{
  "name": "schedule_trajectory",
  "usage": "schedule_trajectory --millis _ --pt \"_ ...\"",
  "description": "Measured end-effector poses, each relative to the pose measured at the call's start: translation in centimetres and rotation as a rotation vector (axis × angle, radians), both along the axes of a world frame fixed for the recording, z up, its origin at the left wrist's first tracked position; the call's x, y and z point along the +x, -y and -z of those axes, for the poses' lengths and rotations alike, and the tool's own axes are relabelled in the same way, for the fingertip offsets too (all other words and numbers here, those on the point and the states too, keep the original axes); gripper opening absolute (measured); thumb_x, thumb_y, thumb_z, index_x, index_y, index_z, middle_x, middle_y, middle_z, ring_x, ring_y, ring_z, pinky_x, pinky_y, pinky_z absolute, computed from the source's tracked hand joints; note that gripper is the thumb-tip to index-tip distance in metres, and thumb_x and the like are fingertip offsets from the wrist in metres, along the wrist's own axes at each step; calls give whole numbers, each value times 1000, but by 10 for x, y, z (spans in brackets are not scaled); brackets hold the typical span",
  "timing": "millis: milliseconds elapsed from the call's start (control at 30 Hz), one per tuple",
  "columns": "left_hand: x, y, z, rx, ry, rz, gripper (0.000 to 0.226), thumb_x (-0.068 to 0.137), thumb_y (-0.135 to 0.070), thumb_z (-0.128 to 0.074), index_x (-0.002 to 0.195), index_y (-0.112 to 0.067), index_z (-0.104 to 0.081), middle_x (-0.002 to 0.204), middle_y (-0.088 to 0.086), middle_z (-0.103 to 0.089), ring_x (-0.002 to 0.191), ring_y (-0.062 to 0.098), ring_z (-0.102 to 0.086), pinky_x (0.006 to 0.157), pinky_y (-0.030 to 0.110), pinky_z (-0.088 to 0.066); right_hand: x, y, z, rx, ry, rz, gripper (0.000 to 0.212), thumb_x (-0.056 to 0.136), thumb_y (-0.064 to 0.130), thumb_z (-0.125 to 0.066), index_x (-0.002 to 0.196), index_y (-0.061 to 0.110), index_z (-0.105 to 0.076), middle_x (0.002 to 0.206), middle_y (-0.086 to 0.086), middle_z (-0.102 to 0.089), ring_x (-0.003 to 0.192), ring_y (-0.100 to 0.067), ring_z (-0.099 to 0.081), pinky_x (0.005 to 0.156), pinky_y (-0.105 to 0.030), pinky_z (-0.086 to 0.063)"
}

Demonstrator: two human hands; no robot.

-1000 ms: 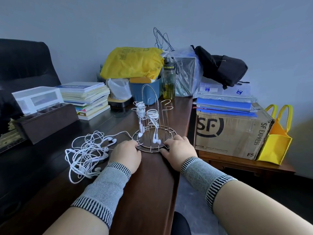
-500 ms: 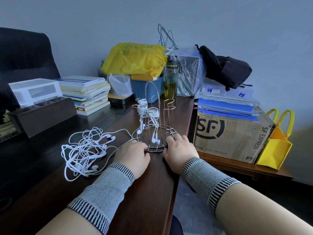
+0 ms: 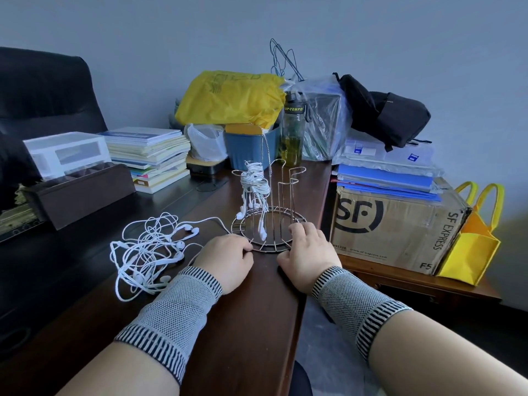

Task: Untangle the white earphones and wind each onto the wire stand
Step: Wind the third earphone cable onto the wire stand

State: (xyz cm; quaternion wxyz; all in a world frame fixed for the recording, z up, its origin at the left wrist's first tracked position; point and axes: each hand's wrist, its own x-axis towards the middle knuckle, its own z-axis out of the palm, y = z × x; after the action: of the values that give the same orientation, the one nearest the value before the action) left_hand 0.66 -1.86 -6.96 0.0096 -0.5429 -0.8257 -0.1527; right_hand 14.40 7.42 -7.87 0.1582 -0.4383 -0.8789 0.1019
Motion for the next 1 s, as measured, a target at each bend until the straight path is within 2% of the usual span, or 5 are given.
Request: schedule_trajectory --millis 233,467,667,833,1000 --pt "3 1 2 3 22 -2 35 98 -33 -46 131 -27 -56 140 -11 -50 126 12 -50 103 27 -38 -3 -5 0 -4 105 29 41 96 40 -40 126 14 -48 130 -5 -44 122 -25 -38 103 -40 -40" --pt "22 -2 4 6 -33 127 35 96 -27 -44 126 -31 -62 133 -13 -53 121 12 -51 101 27 -41 -3 -6 0 78 150 -25 41 97 49 -40 119 16 -50 126 -6 -48 120 -27 -40 101 -40 -39" --pt "9 -3 0 -21 -4 56 34 94 -21 -46 123 -23 -63 132 -10 -57 123 13 -51 104 27 -38 2 -4 5 119 -23 12 44 86 46 -49 122 21 -44 125 0 -46 121 -22 -38 101 -37 -37" --pt "10 -2 -1 -45 -3 8 39 98 -30 -44 137 -24 -48 141 -8 -51 127 15 -49 101 28 -38 2 -6 7 -26 -53 -10 53 89 34 -47 138 19 -36 135 0 -45 126 -22 -39 107 -39 -36" --pt "11 -2 3 -124 -27 -10 58 100 -46 -37 152 -23 -26 159 0 -27 145 18 -26 116 36 -27 1 -7 8 52 -52 -66 35 95 29 -46 128 18 -51 127 -1 -51 119 -23 -44 104 -38 -38"
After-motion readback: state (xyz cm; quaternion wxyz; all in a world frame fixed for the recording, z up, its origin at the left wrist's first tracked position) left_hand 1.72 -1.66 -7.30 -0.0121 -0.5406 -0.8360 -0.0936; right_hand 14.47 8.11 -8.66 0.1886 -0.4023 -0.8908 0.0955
